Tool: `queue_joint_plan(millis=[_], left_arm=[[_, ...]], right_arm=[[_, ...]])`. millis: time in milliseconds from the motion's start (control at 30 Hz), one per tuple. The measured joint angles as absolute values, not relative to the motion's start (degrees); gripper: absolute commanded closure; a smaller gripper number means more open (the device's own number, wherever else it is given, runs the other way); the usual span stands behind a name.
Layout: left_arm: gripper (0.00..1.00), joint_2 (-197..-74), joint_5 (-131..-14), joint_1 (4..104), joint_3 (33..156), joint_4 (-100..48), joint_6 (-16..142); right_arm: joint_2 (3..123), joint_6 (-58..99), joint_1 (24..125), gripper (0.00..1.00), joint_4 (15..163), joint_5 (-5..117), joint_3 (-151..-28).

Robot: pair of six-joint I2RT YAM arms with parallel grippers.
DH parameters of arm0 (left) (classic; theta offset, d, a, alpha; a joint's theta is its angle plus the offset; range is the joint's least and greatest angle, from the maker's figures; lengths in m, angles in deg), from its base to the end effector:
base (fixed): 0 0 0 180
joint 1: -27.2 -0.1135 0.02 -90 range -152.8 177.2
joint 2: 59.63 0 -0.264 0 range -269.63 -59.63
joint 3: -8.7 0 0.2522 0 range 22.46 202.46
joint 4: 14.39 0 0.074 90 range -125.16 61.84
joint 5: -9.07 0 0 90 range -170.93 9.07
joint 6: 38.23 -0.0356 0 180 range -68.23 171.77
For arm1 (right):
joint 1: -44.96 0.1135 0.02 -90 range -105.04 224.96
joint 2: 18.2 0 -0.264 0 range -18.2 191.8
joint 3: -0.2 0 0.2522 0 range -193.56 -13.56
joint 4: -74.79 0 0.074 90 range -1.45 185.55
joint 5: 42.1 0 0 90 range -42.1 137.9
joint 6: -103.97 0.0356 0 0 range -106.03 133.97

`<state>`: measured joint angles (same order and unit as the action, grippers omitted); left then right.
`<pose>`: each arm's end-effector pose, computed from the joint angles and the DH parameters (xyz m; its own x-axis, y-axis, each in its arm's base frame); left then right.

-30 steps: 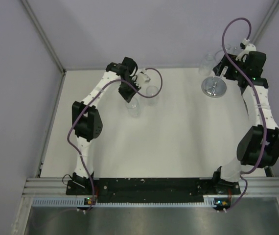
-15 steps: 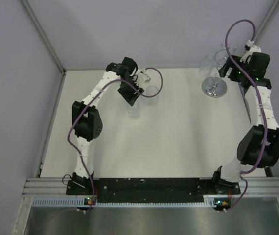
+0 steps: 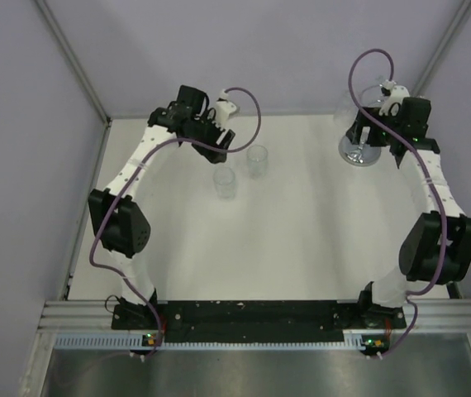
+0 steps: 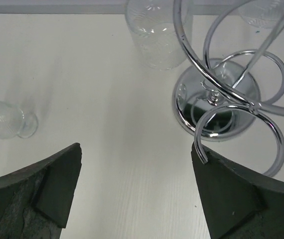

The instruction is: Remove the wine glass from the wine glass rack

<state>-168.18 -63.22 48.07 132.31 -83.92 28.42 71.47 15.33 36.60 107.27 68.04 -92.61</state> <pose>0.3795 -0.1563 0.3415 -0.4982 0.5940 -0.6317 0.7646 0.6445 0.0030 0.3619 -0.0408 0.3387 -0.4885 0.0943 -0.8675 -0.1489 0.9706 0.1894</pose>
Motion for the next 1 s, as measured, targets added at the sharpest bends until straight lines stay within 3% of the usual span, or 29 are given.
queue_joint_plan(millis=[133, 467, 1000], left_arm=[[0.25, -166.7, -61.2, 46.8, 130.6, -76.6, 30.6], [0.26, -164.9, -59.0, 46.8, 126.4, -67.5, 32.5], [0.27, -164.9, -55.1, 46.8, 126.4, -63.9, 33.9]], right_arm=[[72.4, 13.0, 40.3, 0.01, 103.3, 66.4, -91.4], [75.0, 11.6, 46.7, 0.02, 93.7, 54.9, -87.0], [68.5, 13.2, 37.7, 0.03, 95.9, 51.6, -82.2]])
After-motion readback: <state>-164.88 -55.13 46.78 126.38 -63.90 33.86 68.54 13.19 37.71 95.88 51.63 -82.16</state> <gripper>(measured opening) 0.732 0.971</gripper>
